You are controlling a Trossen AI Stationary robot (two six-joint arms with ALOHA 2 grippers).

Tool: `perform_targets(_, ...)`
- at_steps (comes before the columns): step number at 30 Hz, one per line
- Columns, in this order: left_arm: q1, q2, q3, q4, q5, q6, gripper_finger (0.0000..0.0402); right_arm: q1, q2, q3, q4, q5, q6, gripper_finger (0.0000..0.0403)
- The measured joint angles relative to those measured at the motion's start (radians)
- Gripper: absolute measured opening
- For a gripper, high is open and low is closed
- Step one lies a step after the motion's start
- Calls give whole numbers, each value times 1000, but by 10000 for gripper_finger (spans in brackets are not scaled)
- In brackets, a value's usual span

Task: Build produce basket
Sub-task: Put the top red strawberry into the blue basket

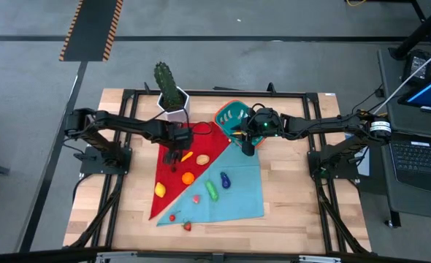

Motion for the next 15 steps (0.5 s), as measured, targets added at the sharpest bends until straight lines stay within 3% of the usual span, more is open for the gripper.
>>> perform_targets(15,-20,-207,3,-149,19,-120,291,0,0,0,0,0,4,128)
